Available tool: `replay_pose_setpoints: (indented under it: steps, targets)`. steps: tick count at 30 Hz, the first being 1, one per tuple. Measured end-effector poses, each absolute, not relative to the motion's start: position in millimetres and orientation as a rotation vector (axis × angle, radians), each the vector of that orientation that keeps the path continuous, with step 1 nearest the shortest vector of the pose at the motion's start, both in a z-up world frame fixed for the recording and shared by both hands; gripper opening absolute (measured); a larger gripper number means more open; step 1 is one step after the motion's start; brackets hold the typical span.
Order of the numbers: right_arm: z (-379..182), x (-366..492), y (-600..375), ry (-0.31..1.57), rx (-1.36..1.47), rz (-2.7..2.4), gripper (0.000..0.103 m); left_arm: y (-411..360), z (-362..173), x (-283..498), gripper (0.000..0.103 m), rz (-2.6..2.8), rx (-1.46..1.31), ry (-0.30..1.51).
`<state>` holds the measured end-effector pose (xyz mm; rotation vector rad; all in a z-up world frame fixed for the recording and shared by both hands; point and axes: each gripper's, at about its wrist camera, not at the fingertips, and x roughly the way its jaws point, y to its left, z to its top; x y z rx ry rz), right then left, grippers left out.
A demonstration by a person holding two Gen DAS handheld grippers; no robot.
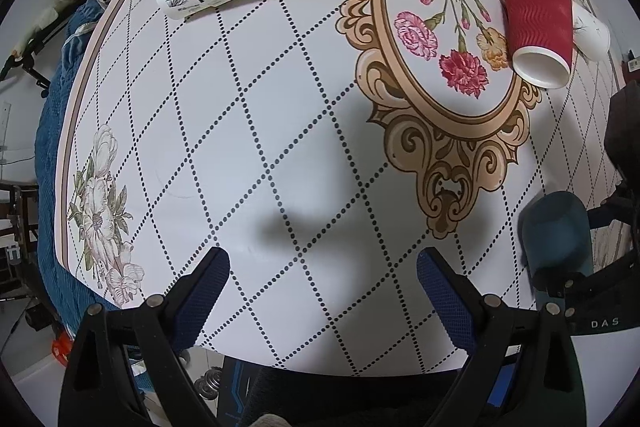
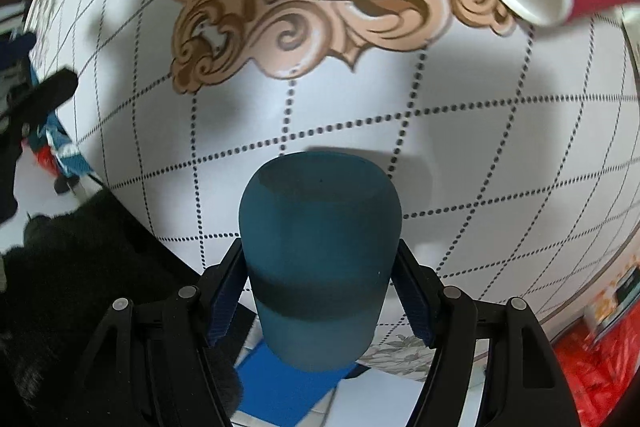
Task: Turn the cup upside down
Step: 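Lower the inverted teal cup onto the table and open the right tool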
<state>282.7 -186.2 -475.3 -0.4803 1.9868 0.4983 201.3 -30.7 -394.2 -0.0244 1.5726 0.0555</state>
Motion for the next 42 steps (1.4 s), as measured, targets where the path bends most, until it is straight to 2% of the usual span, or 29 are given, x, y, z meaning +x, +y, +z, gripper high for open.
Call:
replay_pose_setpoints:
  steps: [2, 10, 12, 13, 14, 23, 32, 38, 42]
  targets:
    - [-469.5, 288.3, -190.9, 1.968, -0.448, 0.490, 0.086, -31.7, -393.9, 201.8, 0.096, 0.059, -0.026, 1.574]
    - [-463.3, 311.1, -199.5, 1.905, -0.403, 0.473, 0.086, -31.2, -400.3, 203.7, 0.096, 0.070, -0.032, 1.593]
    - [-463.7, 308.9, -201.0, 1.896, -0.394, 0.474, 0.084, -31.8, -400.0, 203.4, 0.096, 0.073, -0.026, 1.592]
    - [-457.2, 300.0, -203.7, 1.891, -0.392, 0.474, 0.080, -31.5, -400.3, 203.3, 0.096, 0.075, -0.025, 1.592]
    - [-457.3, 298.9, -206.7, 1.885, -0.398, 0.468, 0.071, -31.6, -400.3, 203.1, 0.096, 0.076, -0.023, 1.592]
    - [-431.1, 288.1, -240.7, 1.772, -0.275, 0.449, 0.071, -34.8, -396.5, 202.3, 0.096, 0.074, -0.023, 1.593]
    - [-378.3, 291.0, -277.4, 1.461, -0.064, 0.391, 0.071, -41.9, -392.6, 211.3, 0.096, 0.071, -0.037, 1.590]
    - [-341.6, 259.6, -280.0, 1.234, 0.025, 0.331, 0.071, -42.8, -393.6, 217.5, 0.096, 0.088, -0.035, 1.592]
    - [-349.7, 245.9, -261.4, 1.105, 0.011, 0.307, 0.071, -42.7, -395.4, 219.8, 0.096, 0.103, -0.027, 1.592]
